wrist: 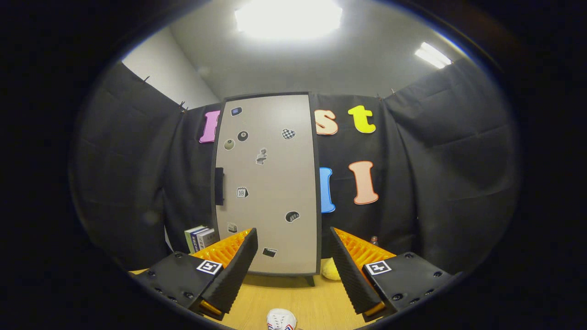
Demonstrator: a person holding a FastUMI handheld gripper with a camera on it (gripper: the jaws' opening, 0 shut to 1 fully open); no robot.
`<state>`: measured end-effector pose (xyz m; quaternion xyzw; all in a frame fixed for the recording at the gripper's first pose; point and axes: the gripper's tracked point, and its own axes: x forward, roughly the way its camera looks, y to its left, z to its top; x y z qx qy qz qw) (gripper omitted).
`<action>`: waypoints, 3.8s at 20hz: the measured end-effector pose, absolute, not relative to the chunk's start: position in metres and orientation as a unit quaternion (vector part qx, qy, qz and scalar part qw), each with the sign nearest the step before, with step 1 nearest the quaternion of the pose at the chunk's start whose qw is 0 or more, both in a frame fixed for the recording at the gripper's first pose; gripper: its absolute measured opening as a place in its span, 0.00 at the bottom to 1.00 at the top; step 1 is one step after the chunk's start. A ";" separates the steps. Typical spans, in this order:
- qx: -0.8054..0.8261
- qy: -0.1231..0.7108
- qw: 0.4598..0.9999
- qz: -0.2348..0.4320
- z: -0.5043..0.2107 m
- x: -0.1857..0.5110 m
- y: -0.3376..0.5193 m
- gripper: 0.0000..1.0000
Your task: Open the shoe cabinet door, grab the shoes and put them into the shoe cabinet, then close the shoe cabinet door.
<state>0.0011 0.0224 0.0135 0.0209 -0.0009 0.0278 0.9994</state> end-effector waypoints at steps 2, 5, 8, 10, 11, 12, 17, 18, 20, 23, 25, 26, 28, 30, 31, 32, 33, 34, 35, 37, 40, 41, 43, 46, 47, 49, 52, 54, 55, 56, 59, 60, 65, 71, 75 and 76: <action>0.013 -0.005 0.999 0.029 0.019 0.008 0.028 0.97; 0.005 -0.017 0.999 0.049 0.032 0.023 0.049 0.97; 0.001 -0.028 0.997 0.075 0.049 0.038 0.073 0.97; 0.004 -0.036 0.995 0.092 0.061 0.050 0.091 0.97; 0.002 -0.042 0.994 0.099 0.066 0.055 0.099 0.97; -0.002 -0.048 0.993 0.104 0.072 0.060 0.107 0.97; -0.011 -0.067 0.988 0.136 0.090 0.088 0.154 0.97; -0.011 -0.072 0.988 0.140 0.094 0.094 0.164 0.97; -0.012 -0.081 0.986 0.146 0.101 0.106 0.181 0.97; -0.020 -0.089 0.984 0.152 0.109 0.123 0.203 0.97; -0.019 -0.101 0.983 0.152 0.118 0.133 0.213 0.97; -0.017 -0.110 0.982 0.149 0.124 0.138 0.216 0.97; -0.015 -0.123 0.982 0.144 0.133 0.151 0.223 0.97; -0.016 -0.124 0.982 0.144 0.136 0.166 0.232 0.97; -0.017 -0.122 0.982 0.142 0.136 0.173 0.235 0.97; -0.016 -0.119 0.983 0.141 0.136 0.181 0.239 0.97; -0.015 -0.115 0.983 0.140 0.134 0.189 0.244 0.97; -0.015 -0.109 0.984 0.140 0.131 0.197 0.248 0.97; -0.017 -0.102 0.985 0.139 0.126 0.205 0.252 0.97; -0.016 -0.086 0.987 0.138 0.117 0.220 0.259 0.97; -0.014 -0.062 0.988 0.138 0.102 0.242 0.269 0.97; -0.015 -0.054 0.989 0.137 0.097 0.248 0.270 0.97; -0.014 -0.041 0.990 0.135 0.087 0.260 0.274 0.97; -0.014 -0.022 0.991 0.130 0.072 0.275 0.276 0.97; -0.012 -0.015 0.992 0.128 0.068 0.281 0.277 0.97; -0.004 -0.002 0.993 0.120 0.060 0.292 0.276 0.93; 0.019 0.037 0.993 0.114 0.044 0.303 0.276 0.90; 0.034 0.058 0.991 0.116 0.034 0.307 0.278 0.88; 0.045 0.062 0.989 0.125 0.033 0.306 0.282 0.86; 0.053 0.069 0.988 0.127 0.031 0.308 0.284 0.78; 0.071 0.077 0.986 0.130 0.030 0.310 0.293 0.54; 0.067 0.079 0.987 0.123 0.030 0.310 0.294 0.49; 0.038 0.087 0.989 0.114 0.027 0.310 0.294 0.22; 0.032 0.090 0.984 0.149 0.028 0.304 0.291 0.08; 0.040 0.088 0.979 0.177 0.032 0.289 0.287 0.08; 0.042 0.090 0.978 0.185 0.033 0.284 0.286 0.08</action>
